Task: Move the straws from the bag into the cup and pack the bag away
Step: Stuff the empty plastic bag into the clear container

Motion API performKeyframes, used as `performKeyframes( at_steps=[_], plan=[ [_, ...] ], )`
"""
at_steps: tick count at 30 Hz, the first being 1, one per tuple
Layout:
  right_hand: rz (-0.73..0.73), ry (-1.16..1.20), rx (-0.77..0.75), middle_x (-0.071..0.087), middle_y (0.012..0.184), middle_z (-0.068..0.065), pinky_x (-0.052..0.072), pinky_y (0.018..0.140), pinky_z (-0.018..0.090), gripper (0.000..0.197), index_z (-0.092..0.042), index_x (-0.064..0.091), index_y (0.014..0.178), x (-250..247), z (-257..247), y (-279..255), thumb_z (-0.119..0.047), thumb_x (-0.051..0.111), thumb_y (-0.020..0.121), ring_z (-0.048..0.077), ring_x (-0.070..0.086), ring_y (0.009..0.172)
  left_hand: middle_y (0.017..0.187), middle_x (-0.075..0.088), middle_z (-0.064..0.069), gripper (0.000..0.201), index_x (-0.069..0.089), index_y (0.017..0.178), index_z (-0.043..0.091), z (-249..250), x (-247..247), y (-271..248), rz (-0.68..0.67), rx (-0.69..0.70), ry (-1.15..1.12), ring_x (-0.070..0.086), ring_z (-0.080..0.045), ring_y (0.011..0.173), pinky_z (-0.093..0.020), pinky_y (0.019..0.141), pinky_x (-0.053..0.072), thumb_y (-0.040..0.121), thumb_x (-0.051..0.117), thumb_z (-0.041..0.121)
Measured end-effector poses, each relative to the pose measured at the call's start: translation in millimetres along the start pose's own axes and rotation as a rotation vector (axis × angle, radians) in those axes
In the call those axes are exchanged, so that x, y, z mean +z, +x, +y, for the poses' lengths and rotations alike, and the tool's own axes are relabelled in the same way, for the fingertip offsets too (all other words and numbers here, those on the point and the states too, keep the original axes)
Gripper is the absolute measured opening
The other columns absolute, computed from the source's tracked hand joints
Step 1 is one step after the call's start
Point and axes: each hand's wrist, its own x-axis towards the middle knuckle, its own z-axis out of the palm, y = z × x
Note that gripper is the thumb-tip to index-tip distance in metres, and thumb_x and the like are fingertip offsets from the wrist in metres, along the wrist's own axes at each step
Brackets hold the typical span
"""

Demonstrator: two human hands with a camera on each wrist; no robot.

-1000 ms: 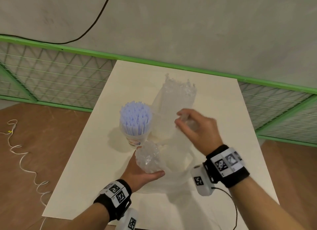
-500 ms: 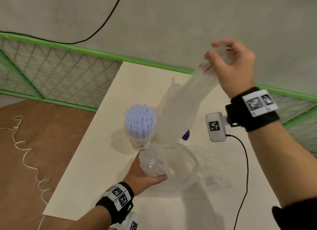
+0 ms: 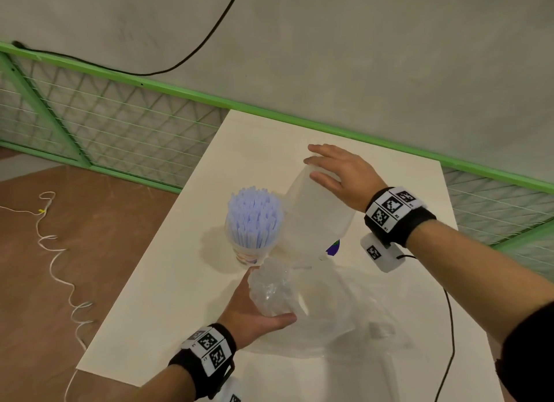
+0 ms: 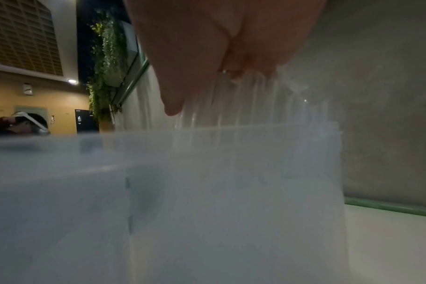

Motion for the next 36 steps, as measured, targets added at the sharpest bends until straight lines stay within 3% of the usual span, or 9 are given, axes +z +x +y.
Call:
performKeyframes(
  at_steps=[4, 8, 14, 20, 23, 26, 29, 33, 36],
  plan=[
    [0.018, -0.040, -0.033, 0.034, 0.157, -0.003, 0.024, 0.116, 0.033, 0.050, -0.020, 0.050, 0.141, -7.8, -0.6, 0.3, -0.042, 0.057, 0.096, 0.021, 0.033, 0.141, 0.116, 0.066, 0.015, 0.080, 0.053, 0.127, 0.027, -0.1, -0.1, 1.3, -0.008, 0.010, 0.006, 0.062, 0.000, 0.109, -0.011, 0.087, 0.047, 0.059, 0.093, 0.018],
    [0.081, -0.112, -0.045, 0.049, 0.146, 0.011, 0.039, 0.109, 0.042, 0.052, -0.007, 0.053, 0.138, 2.1, -5.8, -1.5, -0.030, 0.065, 0.093, 0.028, 0.048, 0.133, 0.116, 0.066, 0.017, 0.080, 0.053, 0.127, 0.028, 0.2, -0.2, 1.2, -0.004, 0.008, 0.008, 0.061, 0.001, 0.110, -0.014, 0.089, 0.047, 0.058, 0.094, 0.020],
    [-0.068, -0.222, -0.084, 0.059, 0.133, 0.020, 0.046, 0.100, 0.048, 0.053, 0.003, 0.058, 0.130, 19.7, -16.6, 4.1, -0.035, 0.047, 0.095, 0.036, 0.056, 0.124, 0.115, 0.065, 0.023, 0.081, 0.052, 0.127, 0.029, 1.5, -0.1, 1.5, 0.007, 0.010, 0.023, 0.060, 0.003, 0.110, -0.008, 0.086, 0.045, 0.059, 0.093, 0.020],
    [-0.258, -0.359, -0.070, 0.023, 0.161, 0.005, 0.017, 0.120, 0.041, 0.076, -0.012, 0.024, 0.154, 26.3, -21.1, -4.3, -0.056, 0.011, 0.093, 0.025, 0.014, 0.150, 0.112, 0.065, 0.017, 0.079, 0.053, 0.127, 0.024, 1.7, -0.1, 0.8, 0.018, 0.006, 0.019, 0.060, 0.008, 0.105, -0.004, 0.082, 0.044, 0.060, 0.093, 0.014],
    [-0.256, -0.393, -0.051, 0.019, 0.162, -0.004, 0.019, 0.118, 0.053, 0.072, -0.025, 0.026, 0.153, 17.4, -18.4, 0.2, -0.063, 0.015, 0.092, 0.030, 0.012, 0.150, 0.114, 0.065, 0.016, 0.080, 0.053, 0.128, 0.023, 0.0, -0.8, 1.1, 0.016, 0.001, 0.013, 0.061, 0.004, 0.107, -0.006, 0.084, 0.044, 0.059, 0.093, 0.016],
    [-0.254, -0.437, 0.107, 0.009, 0.163, -0.010, 0.024, 0.105, 0.065, 0.063, -0.042, 0.022, 0.149, 10.5, -16.5, 5.8, -0.068, 0.027, 0.092, 0.037, 0.013, 0.147, 0.113, 0.066, 0.009, 0.080, 0.053, 0.127, 0.022, -1.8, -1.5, 0.7, 0.016, -0.002, 0.006, 0.063, 0.000, 0.104, -0.009, 0.084, 0.046, 0.059, 0.093, 0.017],
    [-0.310, -0.489, 0.136, 0.015, 0.161, -0.011, 0.033, 0.100, 0.057, 0.057, -0.047, 0.021, 0.148, 14.6, -16.6, 6.4, -0.065, 0.030, 0.094, 0.032, 0.025, 0.141, 0.113, 0.067, 0.008, 0.080, 0.053, 0.127, 0.024, -1.3, -1.1, 1.1, 0.011, -0.003, 0.008, 0.063, -0.001, 0.104, -0.012, 0.085, 0.047, 0.058, 0.093, 0.020],
    [-0.241, -0.325, 0.119, 0.034, 0.154, -0.015, 0.036, 0.091, 0.046, 0.050, -0.046, 0.030, 0.147, 3.2, -13.0, 14.7, -0.056, 0.037, 0.098, 0.029, 0.039, 0.130, 0.115, 0.067, 0.009, 0.081, 0.052, 0.128, 0.021, -2.2, -1.2, 1.6, 0.012, 0.002, 0.017, 0.063, 0.000, 0.106, -0.009, 0.086, 0.045, 0.058, 0.093, 0.019],
    [-0.280, -0.402, 0.100, 0.026, 0.158, -0.017, 0.031, 0.096, 0.047, 0.053, -0.039, 0.022, 0.151, 4.9, -14.5, 12.5, -0.056, 0.024, 0.100, 0.027, 0.034, 0.136, 0.117, 0.066, 0.010, 0.083, 0.051, 0.130, 0.021, -1.6, -1.1, 1.5, 0.011, -0.002, 0.021, 0.062, 0.002, 0.106, -0.006, 0.085, 0.044, 0.058, 0.094, 0.019]
  ],
)
